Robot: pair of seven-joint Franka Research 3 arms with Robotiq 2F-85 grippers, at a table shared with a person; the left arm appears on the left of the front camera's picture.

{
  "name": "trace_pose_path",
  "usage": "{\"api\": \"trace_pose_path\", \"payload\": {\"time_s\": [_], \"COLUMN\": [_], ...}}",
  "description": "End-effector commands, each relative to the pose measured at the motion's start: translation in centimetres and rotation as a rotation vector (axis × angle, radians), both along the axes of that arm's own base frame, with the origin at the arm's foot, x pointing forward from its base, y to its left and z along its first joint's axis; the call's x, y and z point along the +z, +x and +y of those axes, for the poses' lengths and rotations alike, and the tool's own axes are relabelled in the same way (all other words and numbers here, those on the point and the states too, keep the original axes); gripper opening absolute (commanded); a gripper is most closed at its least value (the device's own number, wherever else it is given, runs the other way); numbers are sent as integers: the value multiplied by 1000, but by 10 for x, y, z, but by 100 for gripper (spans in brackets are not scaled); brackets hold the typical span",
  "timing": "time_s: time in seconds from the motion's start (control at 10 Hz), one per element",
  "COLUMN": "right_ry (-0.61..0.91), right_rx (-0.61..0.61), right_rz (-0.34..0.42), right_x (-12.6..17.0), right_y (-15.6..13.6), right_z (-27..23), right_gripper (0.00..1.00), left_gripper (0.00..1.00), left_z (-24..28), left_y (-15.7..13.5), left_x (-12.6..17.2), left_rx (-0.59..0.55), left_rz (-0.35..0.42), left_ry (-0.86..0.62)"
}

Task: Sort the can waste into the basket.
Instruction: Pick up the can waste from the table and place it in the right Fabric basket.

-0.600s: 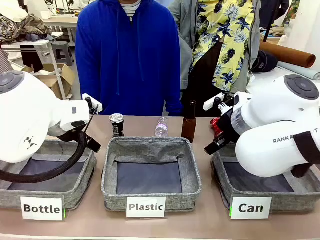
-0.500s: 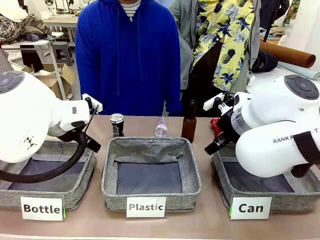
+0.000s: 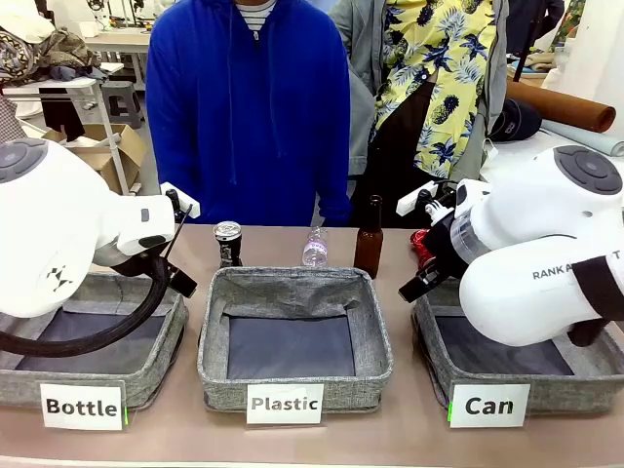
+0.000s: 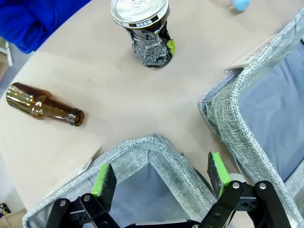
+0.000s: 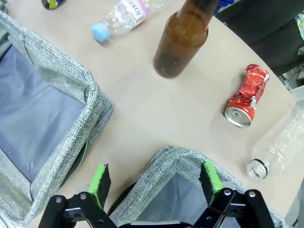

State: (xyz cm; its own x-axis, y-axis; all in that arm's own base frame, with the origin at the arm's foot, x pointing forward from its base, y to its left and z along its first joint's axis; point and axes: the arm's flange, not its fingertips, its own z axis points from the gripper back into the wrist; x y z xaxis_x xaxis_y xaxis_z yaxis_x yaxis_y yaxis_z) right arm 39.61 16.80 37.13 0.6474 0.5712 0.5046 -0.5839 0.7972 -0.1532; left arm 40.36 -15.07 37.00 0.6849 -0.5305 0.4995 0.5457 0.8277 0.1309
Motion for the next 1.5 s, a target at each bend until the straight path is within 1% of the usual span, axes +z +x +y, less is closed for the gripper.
{"api": "trace_pose_path", "payload": {"time_s": [0.0,0.5,0.6,0.7,0.8,0.9,1.0,1.1,1.2,1.3,1.4], "right_ry": [0,0,62,153,259,394,517,657,820,1001,1125], "right_rx": [0,0,6,-127,-230,-208,-167,-192,-234,-283,-328], "right_rz": [0,0,21,92,184,262,375,427,460,466,461], "right_x": [0,0,40,86,132,156,166,160,148,128,109], "right_y": [0,0,-5,-15,-35,-52,-66,-78,-84,-93,-101], "right_z": [0,0,-6,-13,-34,-60,-91,-131,-171,-218,-253], "right_gripper": [100,100,100,100,100,100,100,100,100,100,100], "left_gripper": [100,100,100,100,100,100,100,100,100,100,100], "left_z": [0,0,-2,-13,-18,-5,23,54,95,150,179], "left_y": [0,0,-10,-30,-51,-66,-78,-93,-96,-93,-93], "left_x": [0,0,35,85,137,166,181,183,182,166,142], "left_rx": [0,0,-37,-80,74,-108,-259,-288,-303,-226,-127], "left_rz": [0,0,-5,0,176,264,339,350,340,345,355], "left_ry": [0,0,22,-104,-164,-314,-427,-545,-636,-785,-928]}}
